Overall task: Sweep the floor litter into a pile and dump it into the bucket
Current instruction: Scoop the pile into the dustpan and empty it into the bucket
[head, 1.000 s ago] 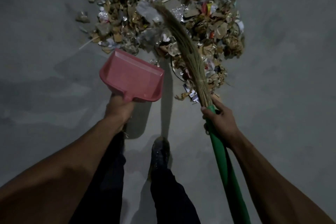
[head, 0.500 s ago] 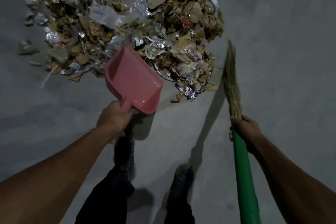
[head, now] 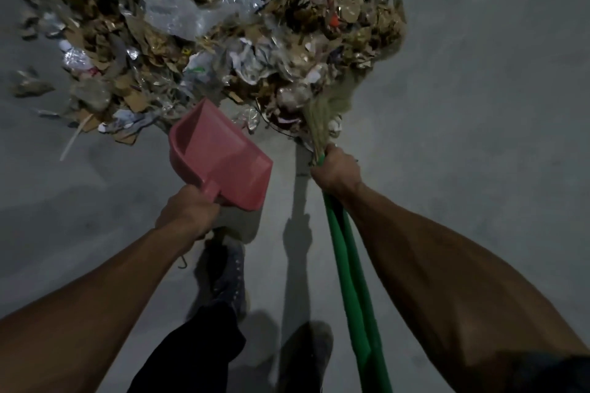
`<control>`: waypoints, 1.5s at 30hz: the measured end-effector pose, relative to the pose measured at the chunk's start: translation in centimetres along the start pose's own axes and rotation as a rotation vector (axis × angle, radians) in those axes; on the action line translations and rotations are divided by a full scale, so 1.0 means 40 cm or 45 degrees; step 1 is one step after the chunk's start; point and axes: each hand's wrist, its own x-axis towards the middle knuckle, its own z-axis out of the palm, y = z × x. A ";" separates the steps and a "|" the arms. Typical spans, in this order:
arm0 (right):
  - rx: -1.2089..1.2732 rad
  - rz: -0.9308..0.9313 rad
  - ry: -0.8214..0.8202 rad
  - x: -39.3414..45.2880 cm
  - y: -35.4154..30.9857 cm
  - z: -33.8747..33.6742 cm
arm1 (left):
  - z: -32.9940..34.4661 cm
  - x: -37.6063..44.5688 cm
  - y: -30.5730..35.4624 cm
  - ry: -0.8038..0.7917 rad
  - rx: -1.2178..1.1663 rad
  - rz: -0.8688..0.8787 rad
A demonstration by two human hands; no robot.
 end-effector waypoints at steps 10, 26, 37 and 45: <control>0.323 -0.021 0.016 -0.182 0.097 -0.068 | 0.027 -0.049 -0.023 0.049 -0.113 0.016; 0.556 0.310 -0.189 -0.274 0.291 0.058 | 0.081 -0.119 -0.054 0.111 -0.082 0.002; 0.672 0.138 0.086 -0.247 0.184 -0.021 | 0.097 -0.134 -0.026 0.070 -0.090 0.008; 0.911 0.539 0.340 -0.245 0.381 -0.111 | 0.121 -0.143 0.039 0.074 -0.214 0.031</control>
